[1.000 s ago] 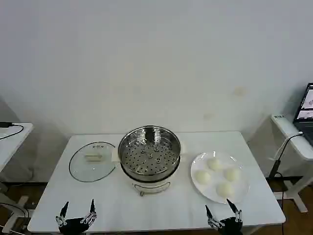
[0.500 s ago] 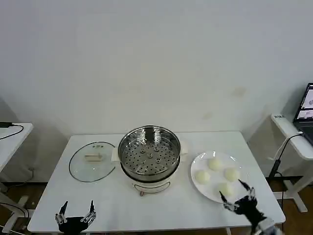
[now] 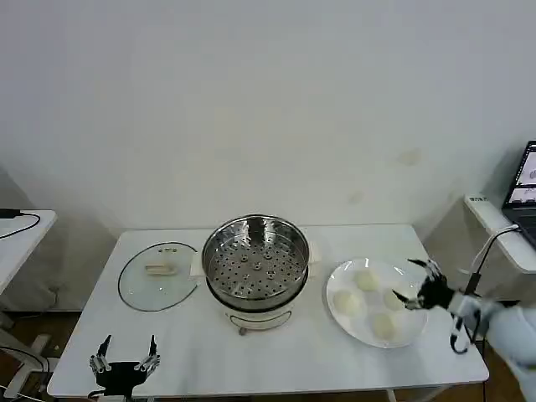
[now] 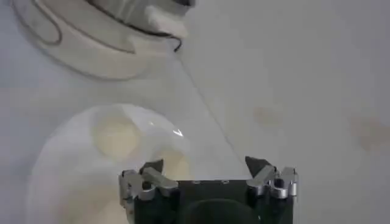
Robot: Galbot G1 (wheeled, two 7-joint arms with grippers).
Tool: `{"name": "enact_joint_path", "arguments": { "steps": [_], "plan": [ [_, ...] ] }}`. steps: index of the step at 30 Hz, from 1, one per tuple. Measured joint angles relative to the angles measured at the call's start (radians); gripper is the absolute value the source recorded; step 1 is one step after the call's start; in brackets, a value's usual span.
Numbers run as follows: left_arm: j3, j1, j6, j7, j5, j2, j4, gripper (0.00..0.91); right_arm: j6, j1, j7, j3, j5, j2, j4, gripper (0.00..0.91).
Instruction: Take steamed baozi put them in steamer then cover it.
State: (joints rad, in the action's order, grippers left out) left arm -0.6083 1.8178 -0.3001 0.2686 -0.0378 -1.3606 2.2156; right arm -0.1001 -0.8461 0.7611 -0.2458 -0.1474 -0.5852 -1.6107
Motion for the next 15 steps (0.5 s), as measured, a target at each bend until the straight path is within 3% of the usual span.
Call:
{"name": "enact_joint_path", "arguments": {
  "steps": [6, 15],
  "plan": [
    [0.003, -0.019, -0.01, 0.0, -0.01, -0.009, 0.0, 0.907, 0.028, 0.319, 0.124, 0.313, -0.039, 0.003, 0.163, 0.907],
    [-0.003, -0.043, -0.032, 0.002, -0.013, -0.011, 0.02, 0.907, 0.035, 0.611, 0.217, 0.692, -0.052, -0.07, 0.36, 0.907]
  ]
}}
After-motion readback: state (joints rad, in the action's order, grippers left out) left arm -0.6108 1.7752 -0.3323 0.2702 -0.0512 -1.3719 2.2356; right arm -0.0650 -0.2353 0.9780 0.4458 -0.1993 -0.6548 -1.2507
